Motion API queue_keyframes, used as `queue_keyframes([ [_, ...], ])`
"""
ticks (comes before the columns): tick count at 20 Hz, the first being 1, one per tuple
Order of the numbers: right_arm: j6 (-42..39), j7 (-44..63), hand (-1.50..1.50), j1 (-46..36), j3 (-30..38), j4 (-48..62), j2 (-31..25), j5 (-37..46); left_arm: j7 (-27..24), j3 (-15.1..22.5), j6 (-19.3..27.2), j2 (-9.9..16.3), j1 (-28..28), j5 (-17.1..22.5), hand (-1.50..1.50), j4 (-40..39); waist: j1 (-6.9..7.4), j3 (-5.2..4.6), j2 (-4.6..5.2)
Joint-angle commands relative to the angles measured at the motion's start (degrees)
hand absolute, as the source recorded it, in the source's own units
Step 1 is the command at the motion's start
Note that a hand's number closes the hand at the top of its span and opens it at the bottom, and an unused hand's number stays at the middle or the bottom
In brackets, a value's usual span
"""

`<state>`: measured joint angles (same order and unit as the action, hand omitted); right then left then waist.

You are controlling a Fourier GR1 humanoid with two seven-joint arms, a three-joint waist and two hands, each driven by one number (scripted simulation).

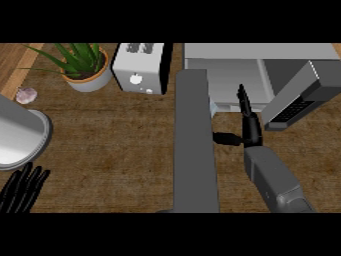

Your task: Pick up the milk, place it into the microwave and close the microwave

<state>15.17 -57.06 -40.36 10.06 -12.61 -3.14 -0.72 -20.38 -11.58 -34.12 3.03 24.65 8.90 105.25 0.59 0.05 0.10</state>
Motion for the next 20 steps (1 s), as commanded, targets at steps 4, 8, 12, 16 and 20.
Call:
queue_keyframes([
  [4,-10.47,-1.98,-1.5,7.47,-2.05,-7.48,1.71,-1.0,2.08,6.3,-0.31,-2.57,-1.4,-3.67,-1.5,1.24,-1.3,-0.09,-0.44],
  [8,-9.62,0.03,-1.5,15.82,-6.38,-16.64,3.09,-1.85,2.4,7.62,-2.35,-0.81,-0.7,-5.25,-1.5,2.55,-1.74,-0.15,-0.78],
  [12,-14.14,-0.6,-1.5,26.12,-6.51,-27.07,0.8,-2.67,2.26,10.37,-1.52,-1.63,-3.18,-9.07,1.5,0.89,-2.44,-0.17,-0.75],
  [16,-19.33,0.34,-1.5,33.51,-6.55,-35.81,-1.38,-5.81,4.91,14.33,3.88,-2.95,-10.7,-13.86,1.5,-2.92,-2.42,-0.14,-0.46],
  [20,-21.51,5.71,1.5,43.72,-8.65,-49.75,-3.34,-7.46,8.19,16.53,4.6,-3.0,-14.08,-15.23,1.5,-1.15,-2.24,-0.15,-0.46],
])
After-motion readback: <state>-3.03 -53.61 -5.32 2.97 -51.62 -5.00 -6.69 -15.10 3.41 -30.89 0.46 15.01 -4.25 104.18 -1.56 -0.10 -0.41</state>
